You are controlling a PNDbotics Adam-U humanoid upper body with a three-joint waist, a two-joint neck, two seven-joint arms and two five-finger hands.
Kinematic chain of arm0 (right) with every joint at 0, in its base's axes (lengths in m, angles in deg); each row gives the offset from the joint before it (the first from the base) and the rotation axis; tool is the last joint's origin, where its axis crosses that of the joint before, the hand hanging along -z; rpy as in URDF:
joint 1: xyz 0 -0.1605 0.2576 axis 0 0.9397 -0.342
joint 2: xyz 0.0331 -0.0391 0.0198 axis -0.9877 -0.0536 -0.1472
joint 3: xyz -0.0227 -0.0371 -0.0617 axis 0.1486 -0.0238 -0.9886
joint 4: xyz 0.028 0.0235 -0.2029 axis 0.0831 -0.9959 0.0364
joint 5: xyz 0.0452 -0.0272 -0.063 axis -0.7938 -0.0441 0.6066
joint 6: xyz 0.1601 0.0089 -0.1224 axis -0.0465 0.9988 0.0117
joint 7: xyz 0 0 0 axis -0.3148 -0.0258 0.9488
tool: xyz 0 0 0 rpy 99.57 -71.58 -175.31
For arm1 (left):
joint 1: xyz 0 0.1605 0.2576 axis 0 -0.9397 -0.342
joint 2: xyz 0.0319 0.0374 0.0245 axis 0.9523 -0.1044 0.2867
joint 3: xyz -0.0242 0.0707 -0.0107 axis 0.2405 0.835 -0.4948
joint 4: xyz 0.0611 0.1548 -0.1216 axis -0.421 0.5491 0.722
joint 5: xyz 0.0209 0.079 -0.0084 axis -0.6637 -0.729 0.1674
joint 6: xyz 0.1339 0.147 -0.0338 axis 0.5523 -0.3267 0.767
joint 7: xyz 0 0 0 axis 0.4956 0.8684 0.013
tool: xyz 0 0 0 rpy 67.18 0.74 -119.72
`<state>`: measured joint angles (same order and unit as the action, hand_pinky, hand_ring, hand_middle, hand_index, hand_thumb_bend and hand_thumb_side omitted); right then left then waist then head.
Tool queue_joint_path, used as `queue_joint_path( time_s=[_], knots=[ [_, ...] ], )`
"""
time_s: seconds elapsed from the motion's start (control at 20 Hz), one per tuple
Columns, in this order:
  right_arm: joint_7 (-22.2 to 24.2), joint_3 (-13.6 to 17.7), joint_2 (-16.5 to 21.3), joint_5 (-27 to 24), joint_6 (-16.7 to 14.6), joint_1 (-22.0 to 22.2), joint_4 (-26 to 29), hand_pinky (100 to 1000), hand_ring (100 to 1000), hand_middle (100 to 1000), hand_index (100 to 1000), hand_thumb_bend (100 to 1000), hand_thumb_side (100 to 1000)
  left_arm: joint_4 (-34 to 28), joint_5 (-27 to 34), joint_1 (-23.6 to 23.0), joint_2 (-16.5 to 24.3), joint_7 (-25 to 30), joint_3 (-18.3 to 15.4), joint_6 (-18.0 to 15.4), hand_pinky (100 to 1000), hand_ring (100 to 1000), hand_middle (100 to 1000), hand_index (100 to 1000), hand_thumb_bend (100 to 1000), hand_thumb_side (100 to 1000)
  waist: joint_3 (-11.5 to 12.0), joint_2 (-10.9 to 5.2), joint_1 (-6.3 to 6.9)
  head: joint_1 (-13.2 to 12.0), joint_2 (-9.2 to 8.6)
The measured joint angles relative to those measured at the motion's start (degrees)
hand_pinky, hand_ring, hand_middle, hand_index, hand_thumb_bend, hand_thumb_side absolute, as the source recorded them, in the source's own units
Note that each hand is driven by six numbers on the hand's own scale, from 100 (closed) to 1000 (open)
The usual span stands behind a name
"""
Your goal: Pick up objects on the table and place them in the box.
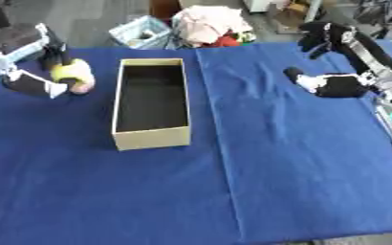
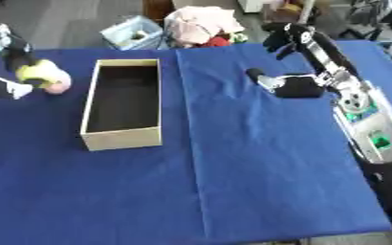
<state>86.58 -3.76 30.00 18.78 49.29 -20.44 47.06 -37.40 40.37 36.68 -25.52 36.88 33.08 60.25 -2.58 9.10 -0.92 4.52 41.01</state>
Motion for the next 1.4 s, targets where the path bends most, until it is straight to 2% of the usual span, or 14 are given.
queue_joint_path(
  time_s=[0.35,0.55,0.6,0.75,0.8,0.95,1.0,1.05,1.1,1.3,1.4],
  knots=[
    [0.30,-0.18,-0.61,-0.01,-0.08,-1.69,0.52,628,696,656,876,401,301,6.15,-5.83,2.21,-6.01,-1.17,0.07,-2.67,500,394,311,464,281,100,-3.70,0.97,0.27,-1.43,-0.30],
    [0.32,-0.31,-0.65,-0.01,-0.07,-2.11,0.86,627,696,656,876,401,301,9.08,-8.35,2.30,-8.49,-1.40,0.43,-4.30,508,405,324,476,293,100,-5.01,1.37,0.51,-2.01,-0.34],
    [0.32,-0.31,-0.66,-0.01,-0.07,-2.17,0.92,627,696,655,876,402,301,9.65,-8.78,2.30,-8.93,-1.25,0.61,-4.70,518,418,338,490,351,100,-5.19,1.47,0.51,-2.10,-0.34],
    [0.32,-0.30,-0.77,-0.01,-0.07,-2.27,0.95,626,695,655,876,401,301,10.99,-9.66,2.24,-9.84,-0.04,1.09,-5.86,528,434,358,509,397,100,-5.46,1.58,0.60,-2.31,-0.34],
    [0.32,-0.30,-0.81,-0.01,-0.07,-2.27,0.95,626,695,655,876,402,301,11.27,-9.81,2.15,-9.96,0.47,1.25,-6.20,549,456,389,539,450,100,-5.56,1.61,0.67,-2.34,-0.34],
    [0.29,-0.29,-1.00,-0.01,-0.06,-2.24,0.95,626,695,655,876,402,301,11.72,-10.05,1.95,-10.14,2.09,1.44,-6.88,565,484,453,600,524,103,-5.56,1.71,0.78,-2.36,-0.34],
    [0.28,-0.29,-1.04,-0.02,-0.06,-2.22,0.95,626,695,655,876,403,301,11.73,-10.05,1.88,-10.14,2.52,1.47,-6.98,588,515,495,652,582,134,-5.53,1.72,0.78,-2.36,-0.34],
    [0.27,-0.27,-1.05,-0.02,-0.05,-2.18,0.95,626,695,655,876,403,301,11.71,-10.01,1.80,-10.14,2.83,1.47,-7.01,590,517,499,657,595,143,-5.49,1.72,0.78,-2.37,-0.34],
    [0.26,-0.26,-1.05,-0.02,-0.05,-2.04,0.95,625,695,654,876,403,300,11.60,-9.91,1.72,-10.13,3.03,1.47,-6.98,602,535,527,688,671,201,-5.43,1.72,0.78,-2.37,-0.34],
    [0.21,-0.10,-1.05,-0.03,-0.04,-1.75,0.95,625,695,654,876,408,300,9.50,-8.36,1.62,-9.45,3.15,1.31,-6.39,604,536,540,704,702,232,-4.99,1.72,0.76,-2.37,-0.35],
    [0.16,0.05,-1.05,-0.03,0.01,-1.70,0.95,625,695,654,876,416,300,7.57,-7.11,1.66,-8.50,3.04,1.01,-5.81,605,534,540,704,684,227,-4.59,1.72,0.73,-2.36,-0.36]
  ],
)
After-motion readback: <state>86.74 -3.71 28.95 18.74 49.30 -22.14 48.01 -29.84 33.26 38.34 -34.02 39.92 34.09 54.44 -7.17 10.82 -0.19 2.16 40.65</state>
